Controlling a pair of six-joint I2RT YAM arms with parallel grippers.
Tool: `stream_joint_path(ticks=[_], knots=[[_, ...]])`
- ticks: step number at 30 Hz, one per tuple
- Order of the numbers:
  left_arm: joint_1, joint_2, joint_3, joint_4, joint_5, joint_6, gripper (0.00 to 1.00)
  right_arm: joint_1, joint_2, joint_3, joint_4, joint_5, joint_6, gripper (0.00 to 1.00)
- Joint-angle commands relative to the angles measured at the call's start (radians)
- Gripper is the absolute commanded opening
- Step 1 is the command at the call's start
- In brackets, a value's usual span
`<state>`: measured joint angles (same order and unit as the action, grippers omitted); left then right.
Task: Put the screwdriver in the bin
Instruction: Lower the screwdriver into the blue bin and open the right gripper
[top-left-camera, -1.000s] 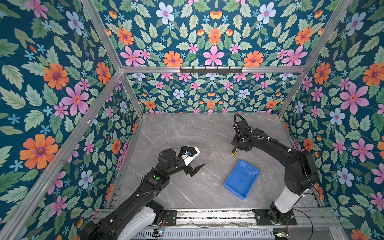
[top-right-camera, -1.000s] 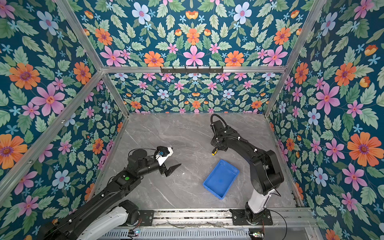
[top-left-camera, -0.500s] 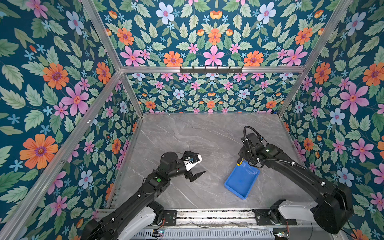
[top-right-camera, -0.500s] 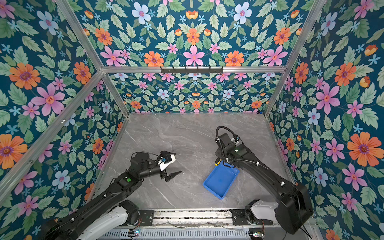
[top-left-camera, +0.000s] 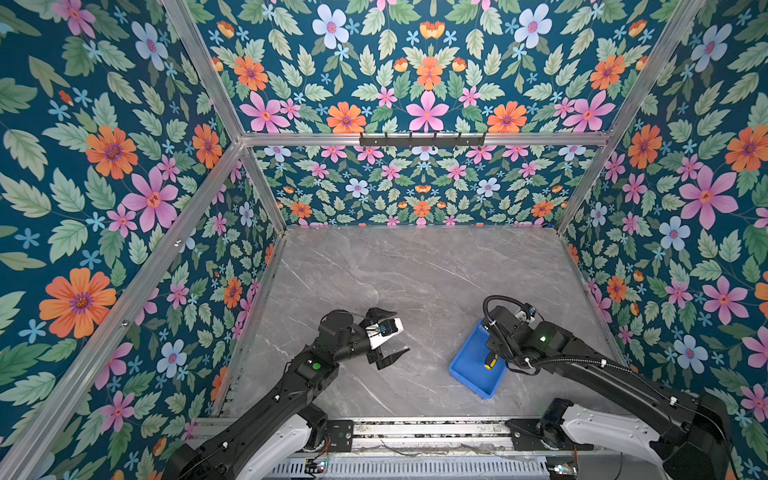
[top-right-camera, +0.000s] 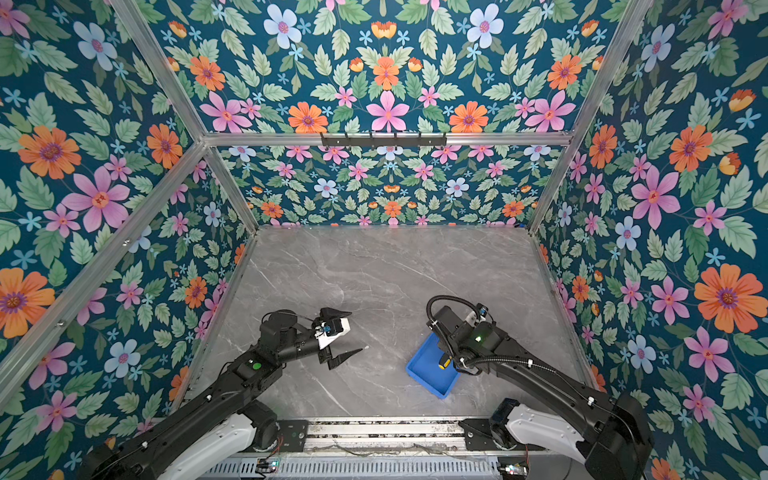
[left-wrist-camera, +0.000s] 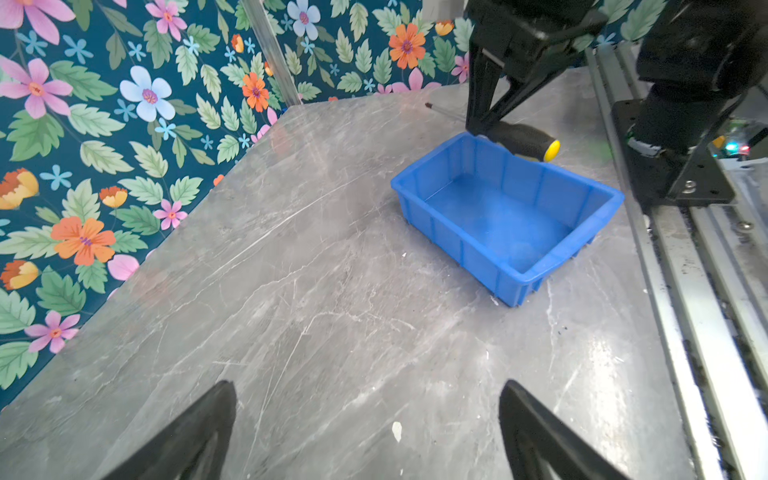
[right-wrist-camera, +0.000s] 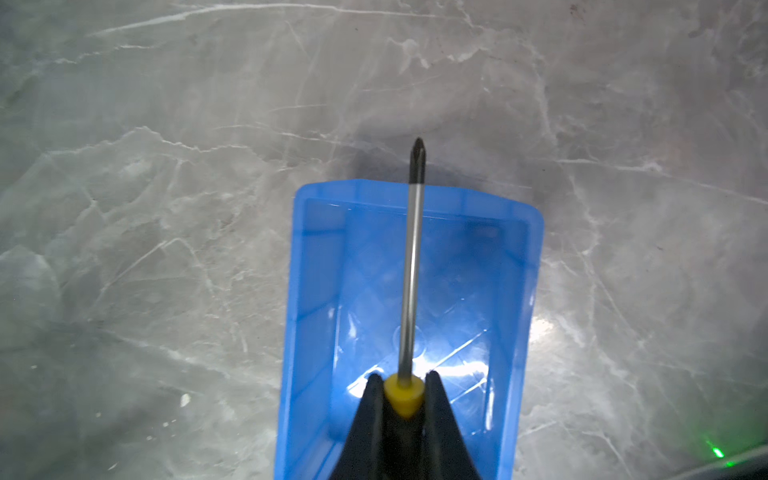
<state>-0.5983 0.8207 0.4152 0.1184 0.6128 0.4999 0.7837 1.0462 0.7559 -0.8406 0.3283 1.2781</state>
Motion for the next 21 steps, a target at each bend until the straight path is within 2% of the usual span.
stream_joint_path(ticks=[1, 6, 13, 21], knots=[[-0.001, 0.019, 0.026, 0.001, 0.067, 0.019, 1.0, 0.004, -0.004, -0.082, 0.104, 0.004, -0.001, 0.03], [-0.001, 0.052, 0.028, -0.018, 0.064, 0.033, 1.0, 0.004, 0.081, -0.043, 0.17, -0.014, -0.063, 0.03], [-0.001, 0.055, 0.032, -0.034, 0.087, 0.02, 1.0, 0.004, 0.256, 0.063, 0.149, -0.054, -0.066, 0.02], [-0.001, 0.07, 0.03, -0.031, 0.083, 0.009, 1.0, 0.008, 0.207, -0.055, 0.208, -0.09, -0.025, 0.02]])
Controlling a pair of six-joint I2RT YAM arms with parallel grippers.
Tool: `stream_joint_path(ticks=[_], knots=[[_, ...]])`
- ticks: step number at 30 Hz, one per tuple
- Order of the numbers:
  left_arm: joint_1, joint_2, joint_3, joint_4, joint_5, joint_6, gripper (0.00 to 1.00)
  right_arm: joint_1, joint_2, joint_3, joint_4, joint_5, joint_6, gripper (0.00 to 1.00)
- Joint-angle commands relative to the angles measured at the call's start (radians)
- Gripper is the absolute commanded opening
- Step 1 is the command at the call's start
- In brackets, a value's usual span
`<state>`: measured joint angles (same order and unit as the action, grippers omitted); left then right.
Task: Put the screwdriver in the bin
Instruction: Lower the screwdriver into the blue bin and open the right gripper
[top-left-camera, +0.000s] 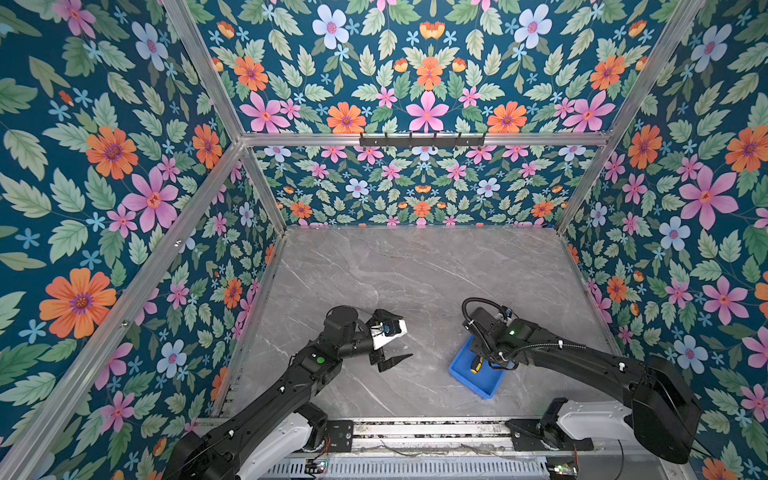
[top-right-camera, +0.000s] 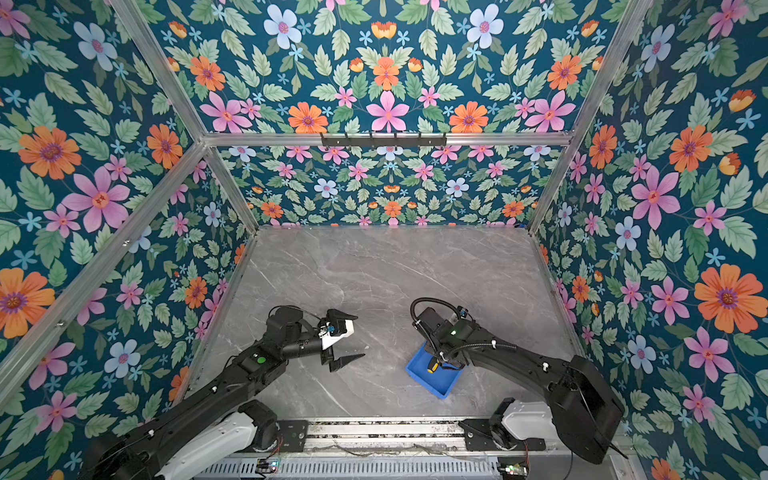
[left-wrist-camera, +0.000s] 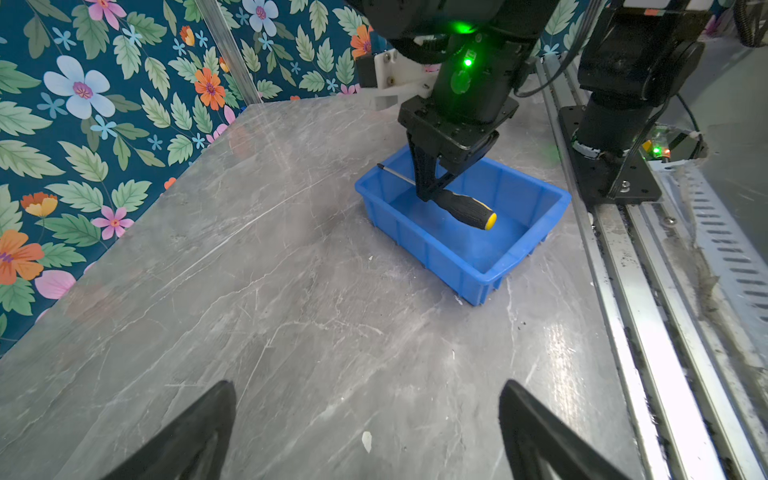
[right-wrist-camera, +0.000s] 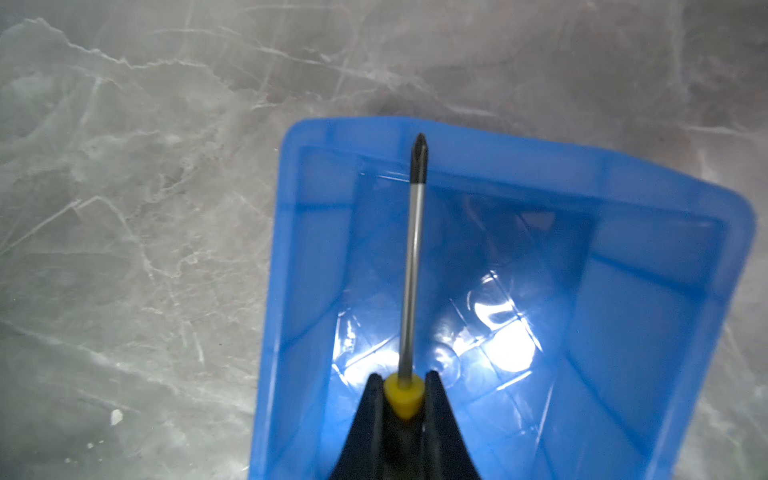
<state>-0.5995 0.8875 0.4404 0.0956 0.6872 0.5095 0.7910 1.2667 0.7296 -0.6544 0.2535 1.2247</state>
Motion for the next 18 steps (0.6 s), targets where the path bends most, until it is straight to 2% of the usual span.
stream_joint_path(ticks=[1, 9, 15, 18], knots=[[0.0, 0.005, 0.005, -0.007, 0.007, 0.002, 1.0, 0.001, -0.014, -0.041, 0.039, -0.017, 0.029, 0.02], [0.0, 0.013, 0.006, -0.011, 0.012, 0.006, 1.0, -0.001, 0.091, -0.024, 0.059, -0.001, 0.025, 0.08], [0.0, -0.011, 0.001, -0.021, 0.0, 0.008, 1.0, 0.0, 0.13, 0.02, 0.027, -0.008, -0.01, 0.24], [0.0, -0.022, 0.004, -0.007, -0.021, -0.029, 1.0, 0.001, 0.12, 0.039, 0.001, -0.008, -0.035, 0.32]])
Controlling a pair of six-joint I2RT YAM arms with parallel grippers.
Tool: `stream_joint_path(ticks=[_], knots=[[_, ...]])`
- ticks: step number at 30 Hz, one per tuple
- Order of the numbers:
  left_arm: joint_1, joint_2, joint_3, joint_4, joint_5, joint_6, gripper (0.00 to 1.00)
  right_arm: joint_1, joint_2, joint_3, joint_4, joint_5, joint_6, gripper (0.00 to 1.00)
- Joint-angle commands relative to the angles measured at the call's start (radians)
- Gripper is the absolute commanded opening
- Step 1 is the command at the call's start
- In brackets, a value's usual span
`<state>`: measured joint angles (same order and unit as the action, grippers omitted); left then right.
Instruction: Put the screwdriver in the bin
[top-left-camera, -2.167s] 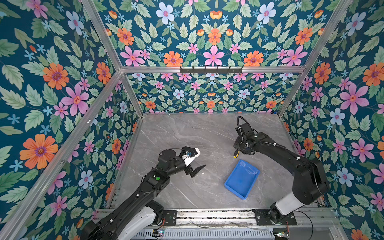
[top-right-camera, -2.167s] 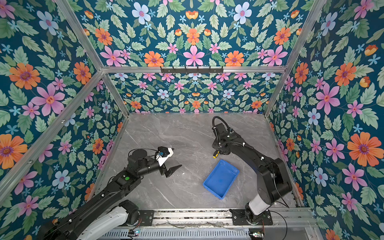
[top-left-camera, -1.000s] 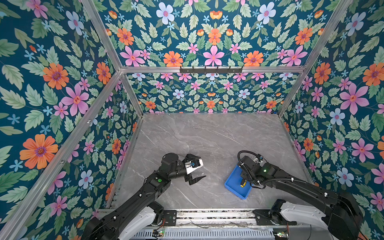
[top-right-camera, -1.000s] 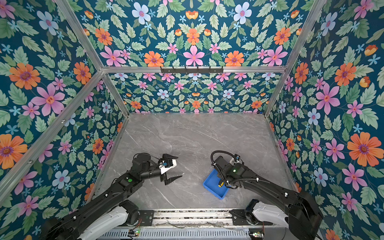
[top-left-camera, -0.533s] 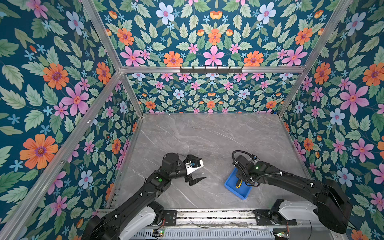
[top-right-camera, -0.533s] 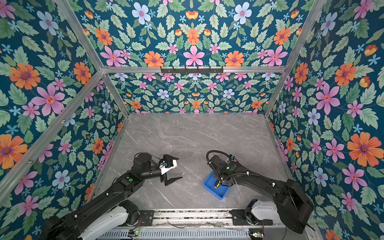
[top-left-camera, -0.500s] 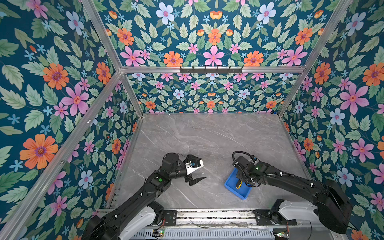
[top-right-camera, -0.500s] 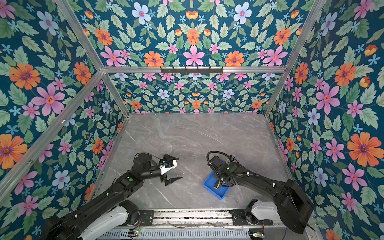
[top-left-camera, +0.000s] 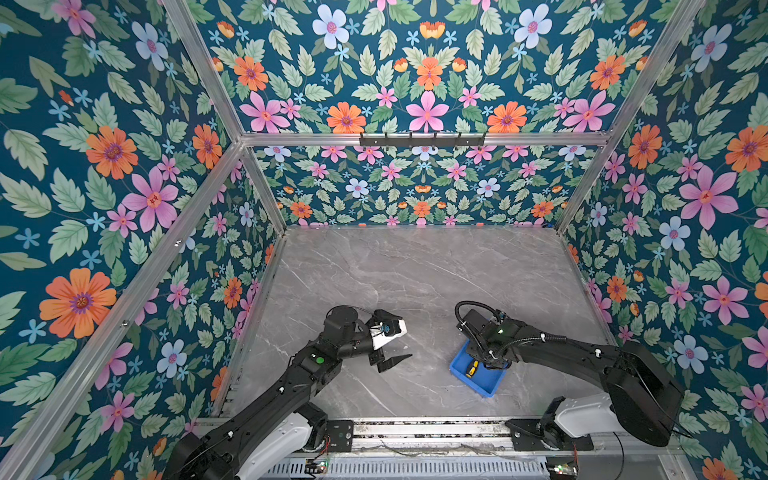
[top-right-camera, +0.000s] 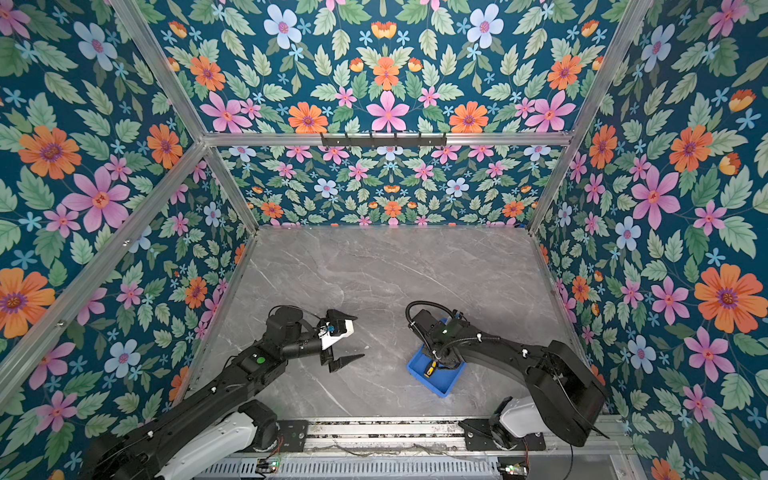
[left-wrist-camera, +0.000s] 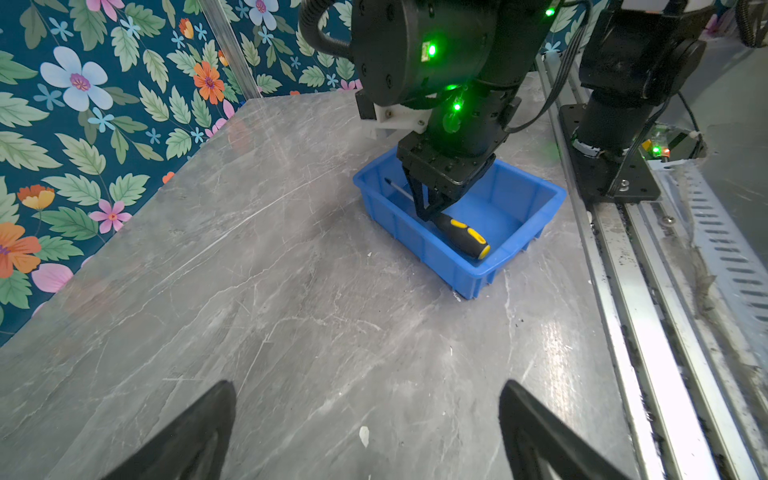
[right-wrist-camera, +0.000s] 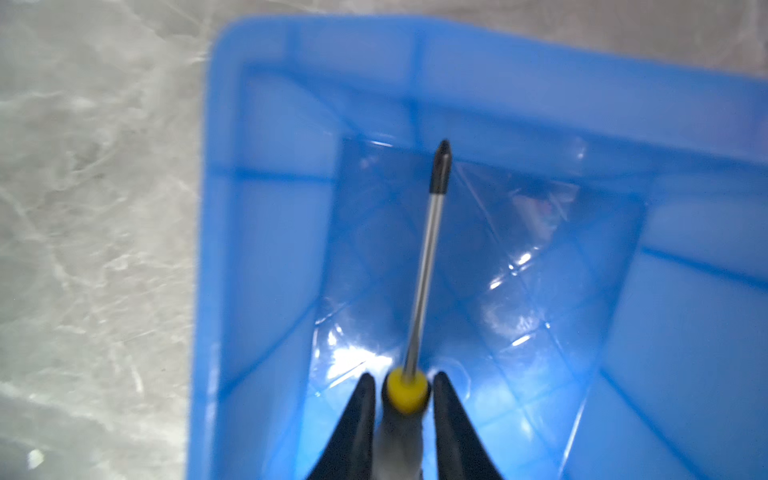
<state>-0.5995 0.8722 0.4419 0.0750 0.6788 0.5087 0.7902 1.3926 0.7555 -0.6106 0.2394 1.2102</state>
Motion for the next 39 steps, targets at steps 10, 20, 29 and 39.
stream_joint_path(ticks=[10, 20, 29, 39], knots=[[0.008, -0.006, -0.007, 0.219, -0.295, -0.332, 1.0, 0.0, -0.156, 0.067, -0.097, 0.083, -0.2, 0.59], [0.048, 0.008, -0.063, 0.368, -0.568, -0.403, 1.0, -0.123, -0.335, 0.083, 0.02, 0.135, -0.489, 0.9], [0.245, 0.082, -0.18, 0.561, -0.721, -0.378, 1.0, -0.319, -0.442, -0.032, 0.365, 0.191, -0.819, 0.96], [0.388, 0.276, -0.289, 0.883, -0.924, -0.358, 1.0, -0.623, -0.375, -0.258, 0.845, 0.111, -1.096, 0.99]])
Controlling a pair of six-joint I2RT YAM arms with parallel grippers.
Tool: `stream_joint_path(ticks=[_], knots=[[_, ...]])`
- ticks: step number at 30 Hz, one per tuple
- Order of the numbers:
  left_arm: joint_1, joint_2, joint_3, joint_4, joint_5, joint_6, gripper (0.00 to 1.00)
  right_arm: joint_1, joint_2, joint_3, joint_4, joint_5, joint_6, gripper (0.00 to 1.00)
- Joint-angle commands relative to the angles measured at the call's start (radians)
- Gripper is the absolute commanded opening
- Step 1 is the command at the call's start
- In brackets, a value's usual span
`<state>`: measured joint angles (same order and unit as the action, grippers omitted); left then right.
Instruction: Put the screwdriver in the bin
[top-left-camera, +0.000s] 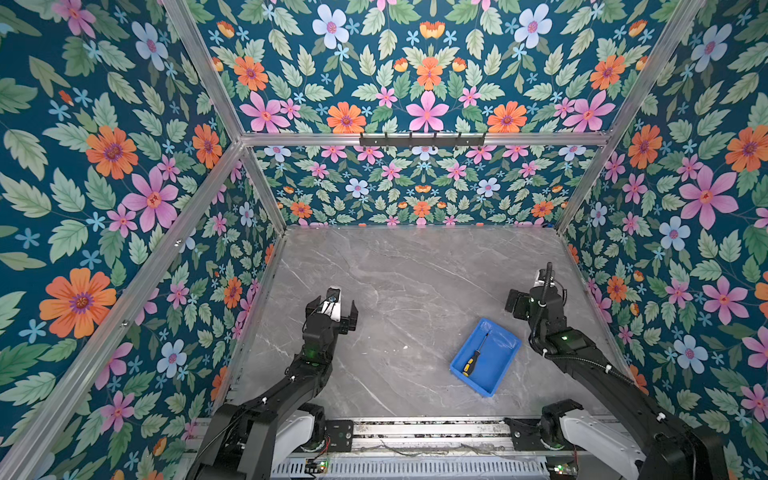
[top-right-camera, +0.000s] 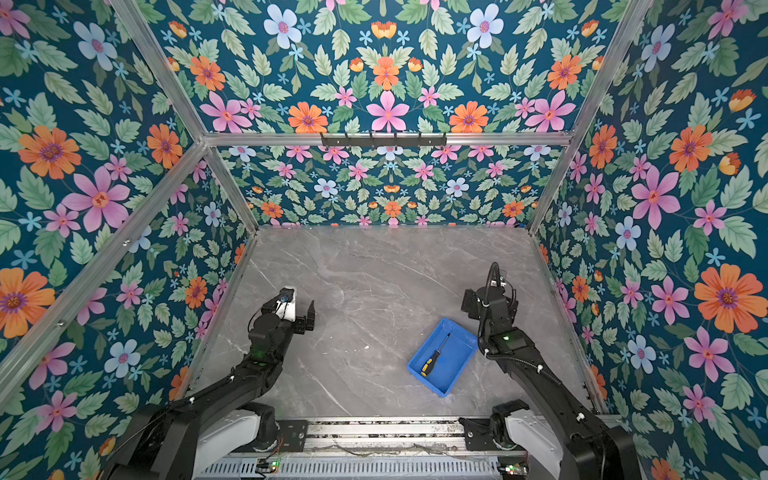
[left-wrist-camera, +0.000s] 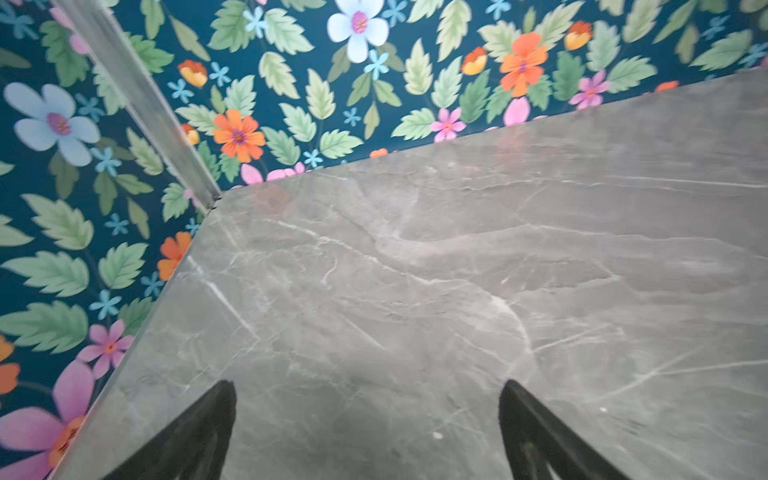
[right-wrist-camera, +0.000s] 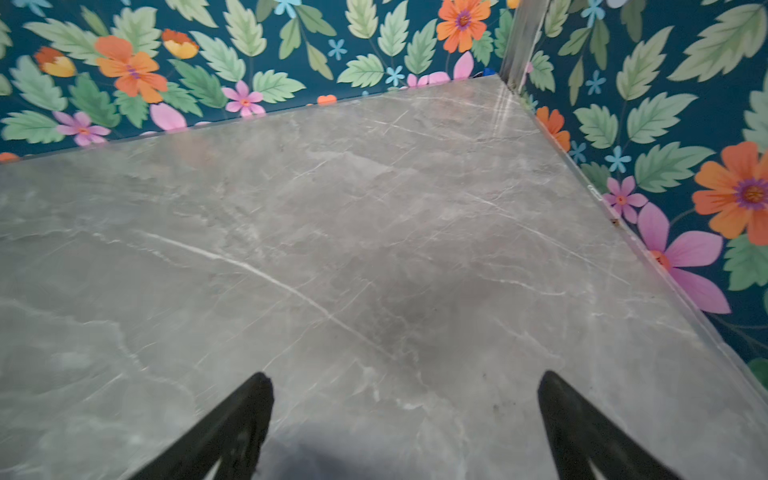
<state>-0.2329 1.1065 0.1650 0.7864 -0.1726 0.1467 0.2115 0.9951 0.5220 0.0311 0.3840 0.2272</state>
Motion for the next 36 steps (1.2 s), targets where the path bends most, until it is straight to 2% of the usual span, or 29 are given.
stream_joint_path(ticks=[1, 6, 10, 15, 17, 19, 21, 23, 24, 26, 28, 36], knots=[[0.036, 0.076, -0.015, 0.216, -0.074, -0.003, 1.0, -0.065, 0.042, -0.041, 0.243, -0.042, -0.129, 0.99], [0.082, 0.269, -0.001, 0.43, -0.056, -0.018, 1.0, -0.126, 0.146, -0.136, 0.493, -0.065, -0.159, 0.99], [0.119, 0.369, 0.051, 0.483, 0.001, -0.068, 1.0, -0.145, 0.25, -0.203, 0.688, -0.08, -0.165, 0.99], [0.162, 0.441, 0.086, 0.46, 0.017, -0.116, 1.0, -0.156, 0.371, -0.224, 0.819, -0.103, -0.163, 0.99], [0.18, 0.482, 0.086, 0.515, 0.044, -0.127, 1.0, -0.163, 0.41, -0.225, 0.869, -0.13, -0.169, 0.99], [0.185, 0.516, 0.09, 0.541, 0.062, -0.116, 1.0, -0.185, 0.395, -0.205, 0.794, -0.181, -0.152, 0.99], [0.191, 0.502, 0.109, 0.473, 0.081, -0.126, 1.0, -0.202, 0.429, -0.217, 0.843, -0.203, -0.141, 0.99], [0.201, 0.511, 0.114, 0.484, 0.082, -0.134, 1.0, -0.205, 0.465, -0.232, 0.925, -0.206, -0.149, 0.99], [0.206, 0.508, 0.122, 0.46, 0.089, -0.143, 1.0, -0.206, 0.442, -0.22, 0.853, -0.208, -0.14, 0.99], [0.211, 0.511, 0.123, 0.465, 0.096, -0.144, 1.0, -0.209, 0.458, -0.229, 0.904, -0.211, -0.144, 0.99], [0.213, 0.512, 0.123, 0.465, 0.097, -0.145, 1.0, -0.209, 0.441, -0.22, 0.853, -0.213, -0.138, 0.99], [0.212, 0.51, 0.118, 0.471, 0.087, -0.142, 1.0, -0.209, 0.447, -0.222, 0.874, -0.211, -0.141, 0.99]])
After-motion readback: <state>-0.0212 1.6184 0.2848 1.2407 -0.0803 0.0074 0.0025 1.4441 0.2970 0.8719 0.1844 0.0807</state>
